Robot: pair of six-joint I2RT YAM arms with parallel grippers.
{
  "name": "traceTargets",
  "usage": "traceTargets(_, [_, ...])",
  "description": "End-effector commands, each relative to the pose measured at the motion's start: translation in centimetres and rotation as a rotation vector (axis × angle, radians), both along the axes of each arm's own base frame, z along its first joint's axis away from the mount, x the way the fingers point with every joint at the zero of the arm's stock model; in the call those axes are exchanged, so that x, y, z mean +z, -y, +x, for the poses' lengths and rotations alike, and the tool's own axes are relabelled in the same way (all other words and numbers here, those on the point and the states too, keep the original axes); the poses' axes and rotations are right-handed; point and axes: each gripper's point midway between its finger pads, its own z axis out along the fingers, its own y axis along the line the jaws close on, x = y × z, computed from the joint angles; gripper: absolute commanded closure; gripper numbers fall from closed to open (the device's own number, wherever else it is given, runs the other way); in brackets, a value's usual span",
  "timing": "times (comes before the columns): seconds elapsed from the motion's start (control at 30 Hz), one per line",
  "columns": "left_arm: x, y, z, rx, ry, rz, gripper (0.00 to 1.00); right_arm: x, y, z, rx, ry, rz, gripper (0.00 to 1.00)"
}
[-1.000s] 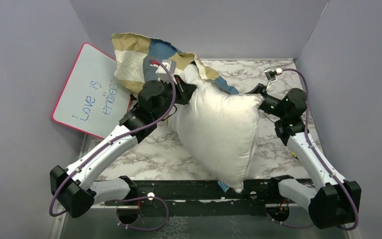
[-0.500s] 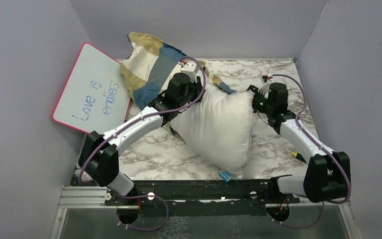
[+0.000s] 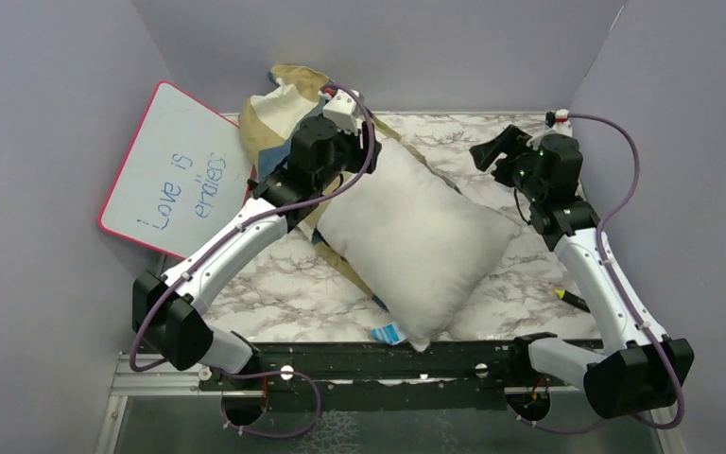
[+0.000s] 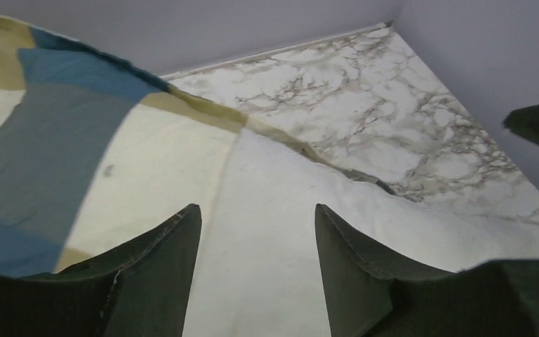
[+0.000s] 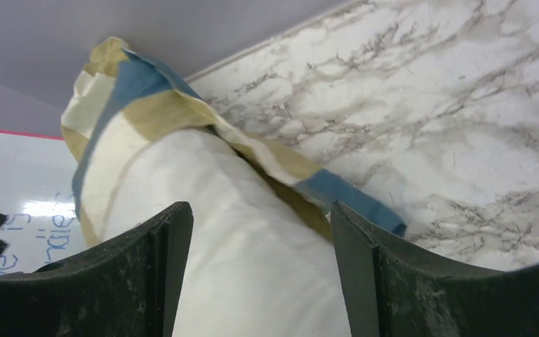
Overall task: Put the pillow into the pillowcase
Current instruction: Stuff the pillow into the pillowcase.
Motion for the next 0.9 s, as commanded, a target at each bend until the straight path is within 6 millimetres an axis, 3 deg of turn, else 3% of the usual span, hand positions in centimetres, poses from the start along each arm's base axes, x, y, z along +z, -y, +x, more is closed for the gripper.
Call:
traceTargets(0.0, [-2.4, -2.7, 1.2, 0.060, -0.028, 0.119, 0.38, 3.7, -0.1, -0.2, 0.022, 0.090, -0.035, 0.24])
traceTargets(0.13, [-4.1, -3.5, 2.5, 0.063, -0.033, 0.195, 0.36, 4.5, -4.9, -0.7, 0.312, 0.143, 0.006, 0.28])
traceTargets(0.23, [-5.7, -2.4, 3.0, -0.037, -0.003, 0.286, 0.31, 3.4, -8.2, -0.9, 0.502, 0.111, 0.102, 0.36])
traceTargets(0.47, [-8.8, -1.9, 5.0, -0.070, 0.060, 0.417, 0.24, 1.1, -13.0, 1.3, 0.652, 0.080, 0.239, 0.85])
traceTargets(0.57, [-9.7, -2.3, 6.1, -0.039, 0.092, 0.464, 0.22, -0.2, -15.6, 1.8, 0.714, 0.054, 0.272, 0.98])
traceTargets(0.73, [-12.2, -2.5, 8.5, 0.013, 0.072, 0.542, 0.19, -3.8, -18.0, 4.1, 0.701, 0.011, 0.252, 1.00])
traceTargets(0.87, [-13.5, -3.5, 10.8, 0.110, 0.077, 0.603, 0.19, -10.0, -18.8, 5.6, 0.677, -0.084, 0.232, 1.00])
